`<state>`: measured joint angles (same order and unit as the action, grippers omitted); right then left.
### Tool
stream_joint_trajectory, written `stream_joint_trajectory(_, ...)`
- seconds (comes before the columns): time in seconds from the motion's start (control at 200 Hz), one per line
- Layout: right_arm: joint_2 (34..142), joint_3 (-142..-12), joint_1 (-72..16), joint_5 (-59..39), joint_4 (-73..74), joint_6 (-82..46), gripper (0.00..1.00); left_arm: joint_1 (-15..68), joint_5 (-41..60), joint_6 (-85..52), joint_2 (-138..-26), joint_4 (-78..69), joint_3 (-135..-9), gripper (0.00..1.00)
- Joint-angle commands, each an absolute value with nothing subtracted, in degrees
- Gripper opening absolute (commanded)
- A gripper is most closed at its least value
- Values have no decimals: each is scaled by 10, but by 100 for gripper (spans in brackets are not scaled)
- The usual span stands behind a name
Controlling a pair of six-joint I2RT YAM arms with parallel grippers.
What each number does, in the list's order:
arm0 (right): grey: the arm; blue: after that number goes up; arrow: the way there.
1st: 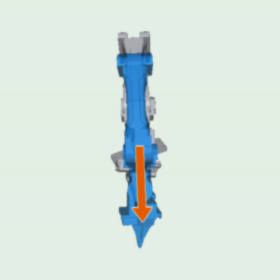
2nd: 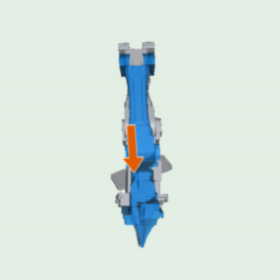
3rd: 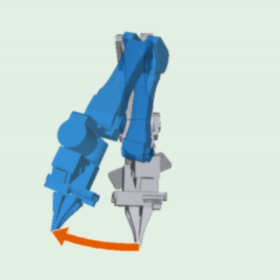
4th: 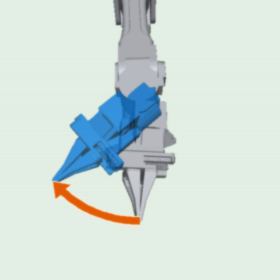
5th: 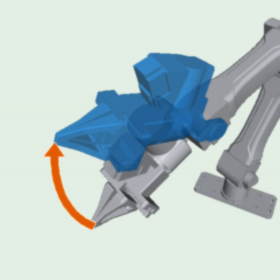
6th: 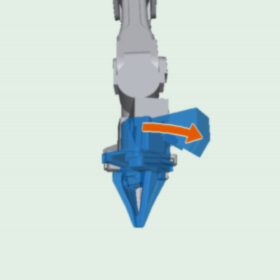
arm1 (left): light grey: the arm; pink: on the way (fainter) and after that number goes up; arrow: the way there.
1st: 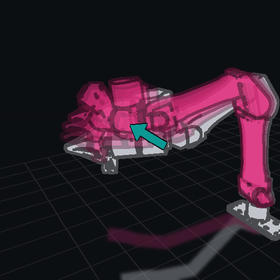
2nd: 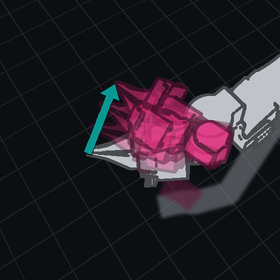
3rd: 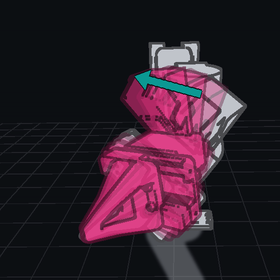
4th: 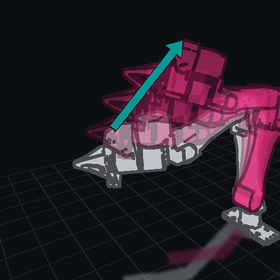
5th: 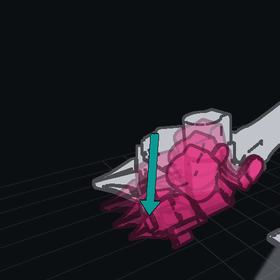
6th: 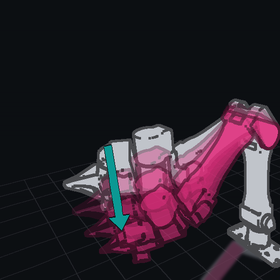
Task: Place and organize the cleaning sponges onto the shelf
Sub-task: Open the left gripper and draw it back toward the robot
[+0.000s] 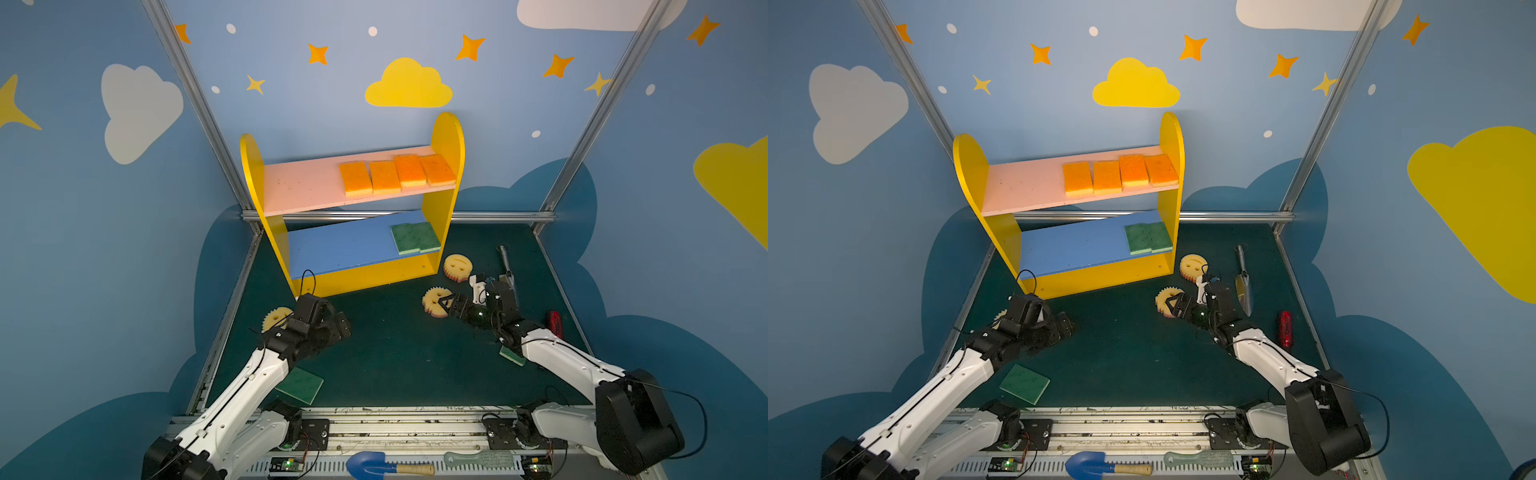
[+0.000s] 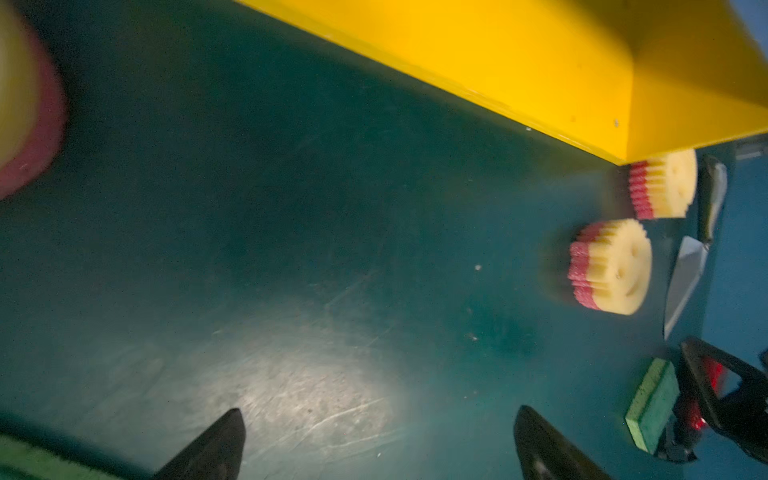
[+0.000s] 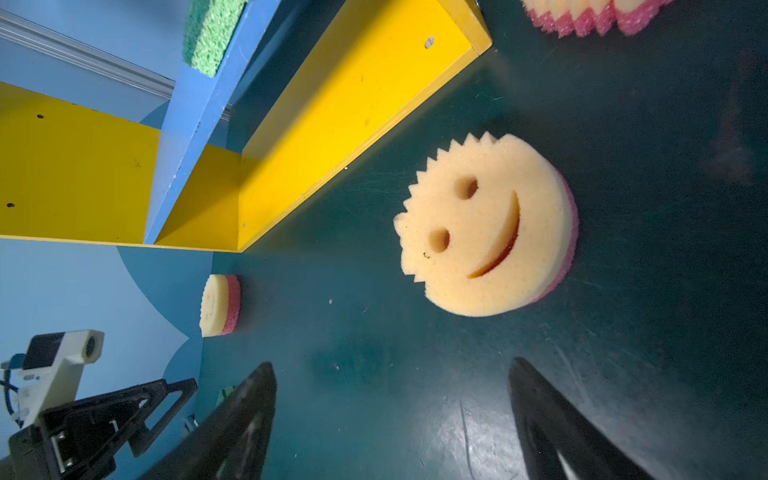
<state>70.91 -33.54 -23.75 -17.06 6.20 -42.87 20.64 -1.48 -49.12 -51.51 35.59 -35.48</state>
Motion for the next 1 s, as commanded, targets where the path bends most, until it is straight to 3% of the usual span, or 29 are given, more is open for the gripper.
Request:
stream_joint_trajectory(0.0, 704, -339, -242, -164, 64, -425, 86, 205, -63, -580, -466, 429, -309, 100)
stream_joint_trajectory(0.345, 703, -341, -244, -160, 60, -424, 86, 207, -123, -710, -372, 589, -253, 100)
stream_joint_trajectory(0.991, 709, -343, -246, -146, 54, -419, 86, 209, -99, -713, -444, 404, -160, 97)
